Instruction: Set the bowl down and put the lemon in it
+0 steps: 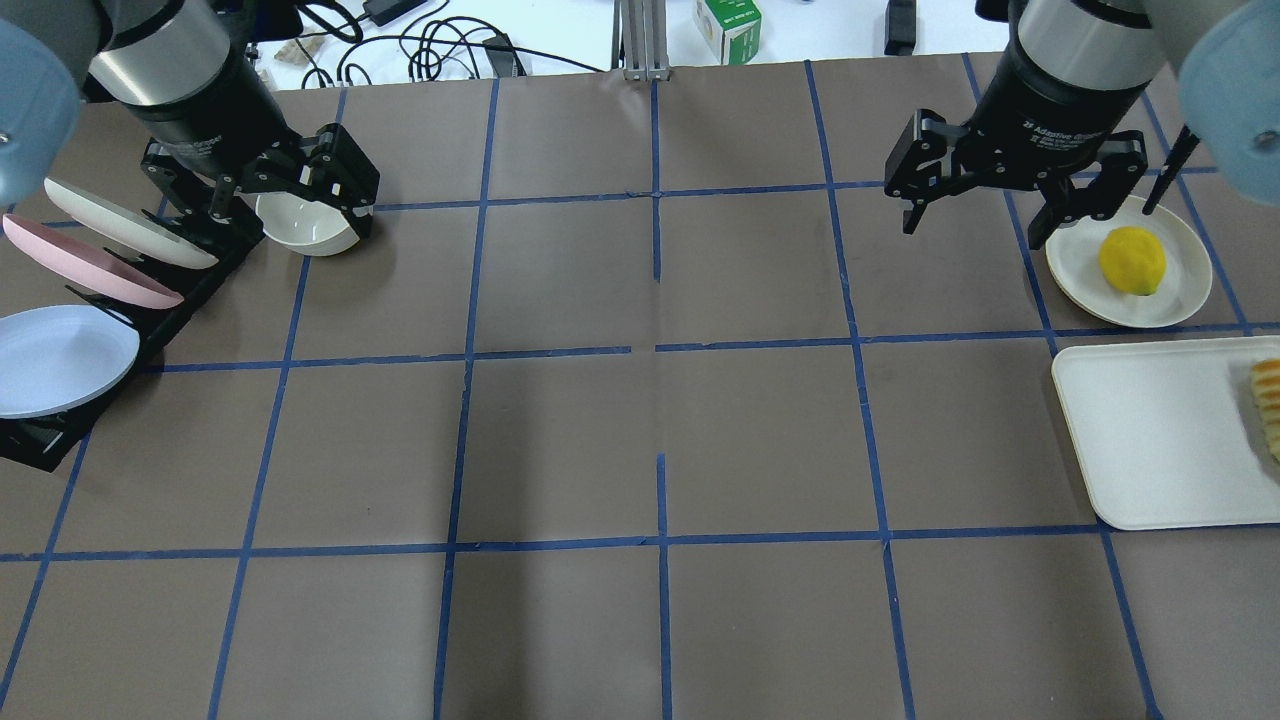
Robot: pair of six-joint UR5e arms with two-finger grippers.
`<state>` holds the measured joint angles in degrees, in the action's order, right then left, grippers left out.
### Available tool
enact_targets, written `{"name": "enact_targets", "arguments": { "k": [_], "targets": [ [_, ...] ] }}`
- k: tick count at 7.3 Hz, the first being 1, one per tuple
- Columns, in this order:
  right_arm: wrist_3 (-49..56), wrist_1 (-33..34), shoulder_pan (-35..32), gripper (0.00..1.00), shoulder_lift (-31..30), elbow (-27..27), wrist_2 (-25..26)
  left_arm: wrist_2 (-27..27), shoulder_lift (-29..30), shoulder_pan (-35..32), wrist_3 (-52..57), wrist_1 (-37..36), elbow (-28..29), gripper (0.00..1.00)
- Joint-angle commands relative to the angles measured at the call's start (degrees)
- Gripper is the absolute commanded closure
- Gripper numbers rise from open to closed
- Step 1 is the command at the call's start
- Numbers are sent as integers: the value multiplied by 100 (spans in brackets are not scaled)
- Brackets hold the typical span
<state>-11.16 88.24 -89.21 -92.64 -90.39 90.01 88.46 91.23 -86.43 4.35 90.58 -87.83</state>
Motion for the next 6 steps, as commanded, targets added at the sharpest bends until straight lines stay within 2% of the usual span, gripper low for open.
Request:
{"name": "enact_targets", "arguments": {
  "k": [1, 2, 3, 5, 6],
  "targets": [
    [139, 0, 9, 0, 0, 4, 51, 13, -53, -5, -4, 4, 3, 0],
    [332, -35, 9, 0, 9, 4, 34, 31, -27, -5, -4, 4, 12, 0],
    [334, -53, 0, 0, 0, 13, -18, 274, 191, 91, 5, 4, 143, 0],
    [342, -18, 17, 0, 35, 4, -54, 207, 1260, 301, 318, -75, 1157, 0],
    [351, 26, 131, 0, 61, -5, 33, 224, 1822, 572, 991, -162, 1772, 0]
  ]
}}
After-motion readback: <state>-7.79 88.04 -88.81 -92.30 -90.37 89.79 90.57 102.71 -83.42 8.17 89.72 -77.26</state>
